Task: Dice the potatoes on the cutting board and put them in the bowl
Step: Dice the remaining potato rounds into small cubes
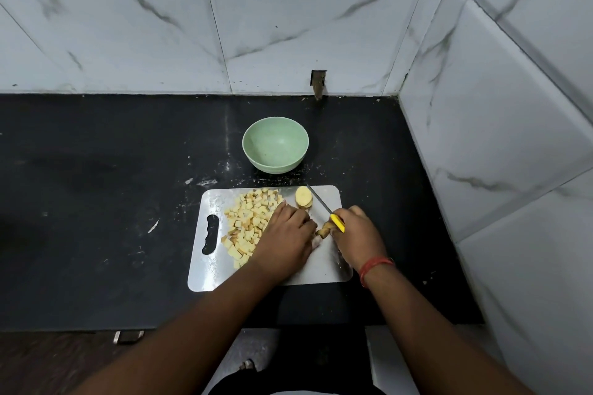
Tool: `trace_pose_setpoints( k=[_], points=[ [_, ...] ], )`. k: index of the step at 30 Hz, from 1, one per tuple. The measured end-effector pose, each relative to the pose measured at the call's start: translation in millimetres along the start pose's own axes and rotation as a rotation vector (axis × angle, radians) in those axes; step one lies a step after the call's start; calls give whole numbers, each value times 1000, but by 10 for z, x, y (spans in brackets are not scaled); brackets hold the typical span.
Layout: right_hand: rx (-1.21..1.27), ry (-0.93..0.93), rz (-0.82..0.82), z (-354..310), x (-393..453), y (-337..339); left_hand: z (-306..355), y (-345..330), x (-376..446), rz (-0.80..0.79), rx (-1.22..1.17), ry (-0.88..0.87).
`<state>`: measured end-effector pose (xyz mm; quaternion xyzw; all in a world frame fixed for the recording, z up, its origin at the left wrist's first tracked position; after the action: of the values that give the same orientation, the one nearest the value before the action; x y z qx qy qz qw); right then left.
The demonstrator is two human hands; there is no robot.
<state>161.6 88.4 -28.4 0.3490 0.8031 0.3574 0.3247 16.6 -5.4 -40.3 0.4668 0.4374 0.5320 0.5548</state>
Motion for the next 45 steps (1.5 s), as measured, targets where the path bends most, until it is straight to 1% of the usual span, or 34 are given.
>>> trace_pose_setpoints(
  k=[5,9,17,22,23,27,28,30,37,41,45],
  points=[
    [-32,25,-33,-5,13,9,22,-17,77,-38,6,16],
    [-40,7,-55,15,28,5,18,7,126,-53,-17,41],
    [41,12,-60,28,36,12,32,92,198,-147,-15,64],
    [72,-2,-62,10,21,11,23,63,204,-76,-53,86],
    [82,-7,-53,15,17,16,13,70,188,-43,-71,83],
    [147,-19,-31,27,-11,34,-157,84,2,172,-165,97],
    [159,-10,-37,22,-22,32,-211,78,-54,194,-178,116],
    [171,6,-53,2,-37,13,-276,80,-131,186,-174,135],
    [44,42,-57,-68,-16,-1,-160,53,-124,112,-44,-30],
    [48,36,-58,-37,2,2,-78,-81,-93,32,44,-168],
    [53,42,-65,-40,-1,19,-13,-137,-90,12,65,-192]
  ],
)
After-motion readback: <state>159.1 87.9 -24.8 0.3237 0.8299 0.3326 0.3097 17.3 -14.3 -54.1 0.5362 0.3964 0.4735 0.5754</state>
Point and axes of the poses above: each hand's wrist, its own x-axis towards the middle knuckle, its own y-axis out of the back of the hand, z = x × y, the point moved 2 cm from there along x, towards the middle knuckle, and after that the axes turned 10 degrees about -z, right-handed, at the moved point
